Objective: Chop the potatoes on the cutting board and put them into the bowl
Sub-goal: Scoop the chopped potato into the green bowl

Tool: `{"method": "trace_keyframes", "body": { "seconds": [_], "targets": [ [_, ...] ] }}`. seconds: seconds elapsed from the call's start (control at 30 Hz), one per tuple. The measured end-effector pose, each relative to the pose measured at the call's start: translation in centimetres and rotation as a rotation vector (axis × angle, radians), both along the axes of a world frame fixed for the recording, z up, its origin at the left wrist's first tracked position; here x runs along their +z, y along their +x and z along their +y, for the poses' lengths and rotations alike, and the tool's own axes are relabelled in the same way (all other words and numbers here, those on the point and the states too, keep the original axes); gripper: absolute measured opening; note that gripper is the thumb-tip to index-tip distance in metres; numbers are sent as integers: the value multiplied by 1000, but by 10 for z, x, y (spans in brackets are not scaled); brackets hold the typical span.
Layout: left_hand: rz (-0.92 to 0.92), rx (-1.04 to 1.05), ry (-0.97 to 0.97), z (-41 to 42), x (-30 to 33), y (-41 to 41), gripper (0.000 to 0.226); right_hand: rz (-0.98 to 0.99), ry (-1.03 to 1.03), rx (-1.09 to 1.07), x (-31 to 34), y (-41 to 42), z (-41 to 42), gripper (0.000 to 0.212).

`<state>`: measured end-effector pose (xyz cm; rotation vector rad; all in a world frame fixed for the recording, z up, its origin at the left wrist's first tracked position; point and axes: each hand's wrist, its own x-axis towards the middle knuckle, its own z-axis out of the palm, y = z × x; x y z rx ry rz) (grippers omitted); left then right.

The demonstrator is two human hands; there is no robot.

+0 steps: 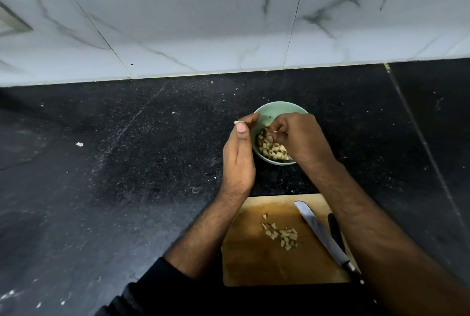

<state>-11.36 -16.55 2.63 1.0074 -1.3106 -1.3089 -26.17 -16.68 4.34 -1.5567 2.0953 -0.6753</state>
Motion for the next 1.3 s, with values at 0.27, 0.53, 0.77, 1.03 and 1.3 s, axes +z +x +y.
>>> {"method": "trace_keyframes", "body": {
  "seconds": [0.27, 0.53, 0.77, 1.03, 1.3],
  "targets": [
    [-74, -34, -89, 9, 8, -4, 59, 63, -78, 1, 2, -5, 17, 11],
    [-117, -45, -119, 25, 21, 6, 47, 184, -84, 37, 15, 4, 31, 15],
    [-125, -62, -136, 60, 11, 28, 60, 113, -169, 33, 19, 24, 79, 11],
    [-220, -108, -116, 103, -7, 46, 65, 65, -153, 94, 10, 42, 143, 10],
    [-306, -186, 147, 136, -39, 71, 84, 191, 310, 160, -13, 50, 197, 55]
  ]
}}
